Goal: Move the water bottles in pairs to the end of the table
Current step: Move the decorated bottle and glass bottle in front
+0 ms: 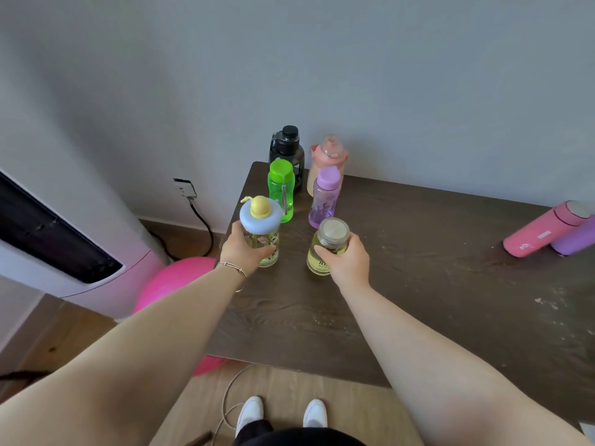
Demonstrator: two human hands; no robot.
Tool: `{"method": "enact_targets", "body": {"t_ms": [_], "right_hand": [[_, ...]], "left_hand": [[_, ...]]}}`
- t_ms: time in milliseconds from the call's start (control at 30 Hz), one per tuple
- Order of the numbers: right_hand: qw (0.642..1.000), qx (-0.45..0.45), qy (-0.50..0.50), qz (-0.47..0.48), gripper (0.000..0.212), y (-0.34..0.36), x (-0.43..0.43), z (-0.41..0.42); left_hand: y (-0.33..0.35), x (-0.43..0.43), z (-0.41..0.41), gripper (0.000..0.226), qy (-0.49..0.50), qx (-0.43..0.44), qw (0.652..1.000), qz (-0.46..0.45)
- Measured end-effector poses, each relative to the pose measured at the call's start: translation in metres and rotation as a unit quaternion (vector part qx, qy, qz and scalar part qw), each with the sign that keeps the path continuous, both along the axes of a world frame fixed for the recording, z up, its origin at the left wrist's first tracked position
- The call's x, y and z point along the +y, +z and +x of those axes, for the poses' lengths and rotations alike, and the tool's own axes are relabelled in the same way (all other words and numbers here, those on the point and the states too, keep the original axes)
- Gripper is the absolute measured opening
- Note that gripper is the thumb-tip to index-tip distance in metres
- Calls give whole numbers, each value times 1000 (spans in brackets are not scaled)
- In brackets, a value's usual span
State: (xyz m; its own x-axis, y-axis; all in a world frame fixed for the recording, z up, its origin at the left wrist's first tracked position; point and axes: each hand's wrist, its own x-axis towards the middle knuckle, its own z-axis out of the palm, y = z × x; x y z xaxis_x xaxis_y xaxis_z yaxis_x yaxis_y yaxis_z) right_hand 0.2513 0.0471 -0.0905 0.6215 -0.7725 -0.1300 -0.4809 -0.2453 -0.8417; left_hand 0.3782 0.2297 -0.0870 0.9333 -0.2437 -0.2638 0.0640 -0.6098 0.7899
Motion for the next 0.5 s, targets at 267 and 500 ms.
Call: {"method": "enact_targets", "body": {"t_ms": [267,500], "right_hand": [[999,-4,-39,8,65,-15,5,21],[999,-11,-51,4,65,-29,4,33]], "left_hand": [[-12,-9,29,70,-26,16,1000,-2],[-25,-17,46,74,-37,28,999,-18]]}}
